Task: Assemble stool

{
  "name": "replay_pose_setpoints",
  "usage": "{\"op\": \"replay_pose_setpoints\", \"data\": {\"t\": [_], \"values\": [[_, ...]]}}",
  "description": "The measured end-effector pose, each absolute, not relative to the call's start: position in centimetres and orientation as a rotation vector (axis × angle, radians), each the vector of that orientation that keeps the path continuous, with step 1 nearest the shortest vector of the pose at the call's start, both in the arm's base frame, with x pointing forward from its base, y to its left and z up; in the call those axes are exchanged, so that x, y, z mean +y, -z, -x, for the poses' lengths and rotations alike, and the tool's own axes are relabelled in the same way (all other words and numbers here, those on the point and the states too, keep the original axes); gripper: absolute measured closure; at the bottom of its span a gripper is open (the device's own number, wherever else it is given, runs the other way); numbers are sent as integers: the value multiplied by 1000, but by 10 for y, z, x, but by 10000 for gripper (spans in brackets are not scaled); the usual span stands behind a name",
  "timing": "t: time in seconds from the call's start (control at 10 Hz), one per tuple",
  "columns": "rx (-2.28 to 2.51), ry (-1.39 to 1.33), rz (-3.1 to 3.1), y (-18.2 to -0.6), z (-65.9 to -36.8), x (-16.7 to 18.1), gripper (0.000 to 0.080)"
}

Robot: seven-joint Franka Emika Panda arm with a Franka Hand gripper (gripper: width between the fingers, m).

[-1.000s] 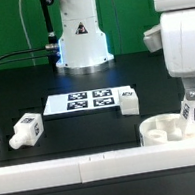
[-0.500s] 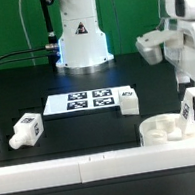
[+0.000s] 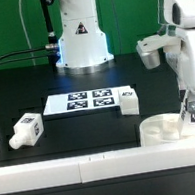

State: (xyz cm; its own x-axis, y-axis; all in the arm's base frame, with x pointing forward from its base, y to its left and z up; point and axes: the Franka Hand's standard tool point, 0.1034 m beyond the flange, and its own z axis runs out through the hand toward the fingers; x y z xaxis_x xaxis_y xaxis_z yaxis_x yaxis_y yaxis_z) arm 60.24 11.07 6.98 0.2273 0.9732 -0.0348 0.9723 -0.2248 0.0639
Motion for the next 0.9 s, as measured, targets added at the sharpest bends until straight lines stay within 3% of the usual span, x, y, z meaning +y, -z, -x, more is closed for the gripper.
{"op": "replay_pose_setpoints", "data": {"t": [0.2,0.5,0.9], "values": [[1715,-32,-2554,-71,-603,110,461],[972,-5,-2975,-73,-603,108,461],[552,-8,-3085,-73,-604,106,461]]}}
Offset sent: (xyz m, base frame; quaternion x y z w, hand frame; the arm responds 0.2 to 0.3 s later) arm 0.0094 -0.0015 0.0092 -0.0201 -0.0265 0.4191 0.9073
